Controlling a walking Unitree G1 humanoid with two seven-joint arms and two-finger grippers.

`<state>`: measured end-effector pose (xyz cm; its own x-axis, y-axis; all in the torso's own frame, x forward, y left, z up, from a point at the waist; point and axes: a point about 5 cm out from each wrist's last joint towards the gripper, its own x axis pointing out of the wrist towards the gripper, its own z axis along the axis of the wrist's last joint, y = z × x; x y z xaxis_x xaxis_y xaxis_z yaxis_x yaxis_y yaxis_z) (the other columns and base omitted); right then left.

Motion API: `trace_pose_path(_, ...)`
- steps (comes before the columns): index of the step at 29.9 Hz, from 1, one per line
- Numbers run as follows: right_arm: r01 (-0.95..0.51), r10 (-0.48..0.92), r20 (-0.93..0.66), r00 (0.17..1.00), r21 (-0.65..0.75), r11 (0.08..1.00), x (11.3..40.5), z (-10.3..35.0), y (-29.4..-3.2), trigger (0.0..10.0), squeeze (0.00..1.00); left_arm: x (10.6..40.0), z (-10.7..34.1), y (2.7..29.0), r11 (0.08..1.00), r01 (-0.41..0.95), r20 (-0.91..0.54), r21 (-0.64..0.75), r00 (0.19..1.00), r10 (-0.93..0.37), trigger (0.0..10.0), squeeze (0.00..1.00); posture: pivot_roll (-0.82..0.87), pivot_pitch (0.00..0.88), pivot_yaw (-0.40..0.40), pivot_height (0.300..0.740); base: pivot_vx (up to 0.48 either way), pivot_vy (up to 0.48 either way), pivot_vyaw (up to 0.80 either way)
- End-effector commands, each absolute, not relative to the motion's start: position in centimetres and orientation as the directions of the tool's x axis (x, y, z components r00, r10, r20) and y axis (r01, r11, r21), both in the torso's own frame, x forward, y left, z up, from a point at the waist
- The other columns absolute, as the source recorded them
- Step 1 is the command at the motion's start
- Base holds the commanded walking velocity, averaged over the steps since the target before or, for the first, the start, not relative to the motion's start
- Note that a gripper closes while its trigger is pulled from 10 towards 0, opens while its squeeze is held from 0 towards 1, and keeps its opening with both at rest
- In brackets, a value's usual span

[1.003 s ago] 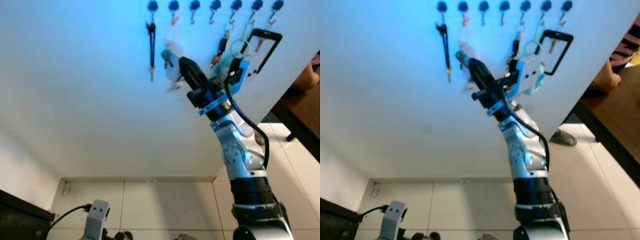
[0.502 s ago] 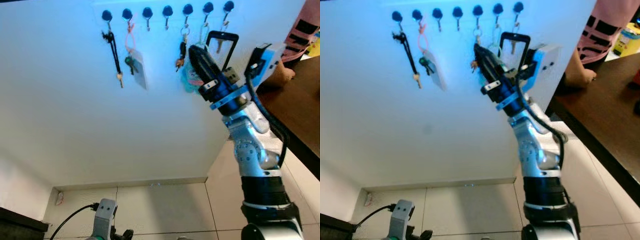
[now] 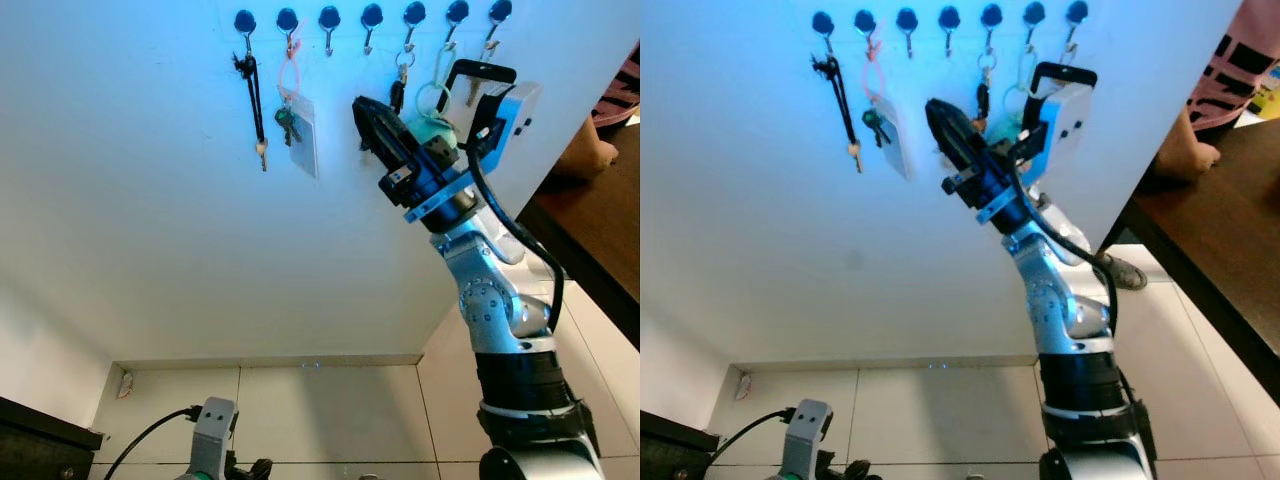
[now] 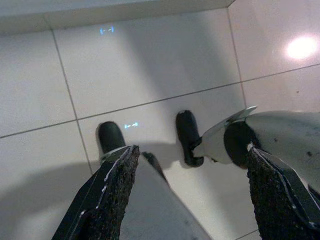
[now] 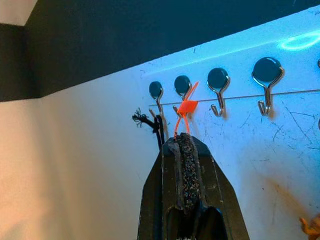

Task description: Hang keys on a hook

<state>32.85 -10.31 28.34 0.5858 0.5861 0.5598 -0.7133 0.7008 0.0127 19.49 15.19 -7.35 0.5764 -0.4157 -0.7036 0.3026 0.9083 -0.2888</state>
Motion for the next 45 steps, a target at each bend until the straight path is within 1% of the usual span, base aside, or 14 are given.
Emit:
trace_pose_path(1, -0.717, 0.557, 0.586, 0.588, 0.059, 0.695, 33.3, 29.2, -10.1, 10.0, 0.00, 19.6, -7.2, 15.4, 0.907, 0.297, -0.693, -0.300, 0.586, -0.421, 10.0, 0.00, -0.06, 0.057, 0.075, 0.740, 0.000, 0.000, 0.00)
trace_pose_path(5, -0.715, 0.549, 0.600, 0.582, 0.056, 0.697, 33.6, 29.9, -9.8, 10.0, 0.00, 19.9, -7.1, 15.5, 0.908, 0.298, -0.691, -0.293, 0.590, -0.417, 10.0, 0.00, -0.06, 0.048, 0.079, 0.740, 0.000, 0.000, 0.00)
trace_pose_path(10, -0.695, 0.564, 0.584, 0.584, 0.001, 0.719, 33.9, 30.4, -9.4, 10.0, 0.00, 20.1, -7.0, 15.8, 0.912, 0.290, -0.690, -0.292, 0.596, -0.410, 10.0, 0.00, -0.06, 0.053, 0.086, 0.740, 0.000, 0.000, 0.00)
trace_pose_path(16, -0.689, 0.561, 0.583, 0.587, -0.004, 0.725, 33.9, 30.6, -9.4, 10.0, 0.00, 20.0, -7.0, 15.8, 0.910, 0.295, -0.693, -0.293, 0.590, -0.414, 10.0, 0.00, -0.06, 0.052, 0.086, 0.740, 0.000, 0.000, 0.00)
trace_pose_path(24, -0.646, 0.526, 0.578, 0.624, 0.003, 0.764, 34.2, 30.7, -9.7, 10.0, 0.00, 19.8, -7.2, 16.0, 0.914, 0.287, -0.709, -0.285, 0.579, -0.403, 10.0, 0.00, -0.06, 0.057, 0.090, 0.740, 0.000, 0.000, 0.00)
trace_pose_path(28, -0.582, 0.437, 0.605, 0.665, 0.053, 0.812, 34.7, 31.4, -10.7, 10.0, 0.00, 19.8, -7.1, 15.8, 0.907, 0.287, -0.696, -0.308, 0.582, -0.420, 10.0, 0.00, -0.06, 0.064, 0.093, 0.740, 0.000, 0.000, 0.00)
trace_pose_path(31, -0.573, 0.426, 0.609, 0.669, 0.057, 0.818, 34.8, 31.6, -10.9, 10.0, 0.00, 19.7, -7.2, 15.8, 0.905, 0.289, -0.695, -0.312, 0.580, -0.425, 10.0, 0.00, -0.06, 0.064, 0.093, 0.740, 0.000, 0.000, 0.00)
trace_pose_path(33, -0.542, 0.410, 0.601, 0.686, 0.046, 0.839, 35.0, 31.6, -11.1, 10.0, 0.00, 19.7, -7.2, 15.8, 0.904, 0.291, -0.696, -0.314, 0.577, -0.427, 10.0, 0.00, -0.06, 0.069, 0.096, 0.740, 0.000, 0.000, 0.00)
trace_pose_path(38, -0.522, 0.406, 0.587, 0.700, 0.032, 0.852, 35.3, 31.5, -11.0, 10.0, 0.00, 19.7, -7.2, 15.8, 0.903, 0.294, -0.696, -0.314, 0.576, -0.429, 10.0, 0.00, -0.05, 0.072, 0.097, 0.740, 0.000, 0.000, 0.00)
trace_pose_path(45, -0.526, 0.420, 0.580, 0.698, 0.018, 0.850, 35.3, 31.4, -10.6, 10.0, 0.00, 19.6, -7.2, 15.8, 0.902, 0.296, -0.695, -0.315, 0.575, -0.431, 10.0, 0.00, -0.05, 0.077, 0.098, 0.740, 0.000, 0.000, 0.00)
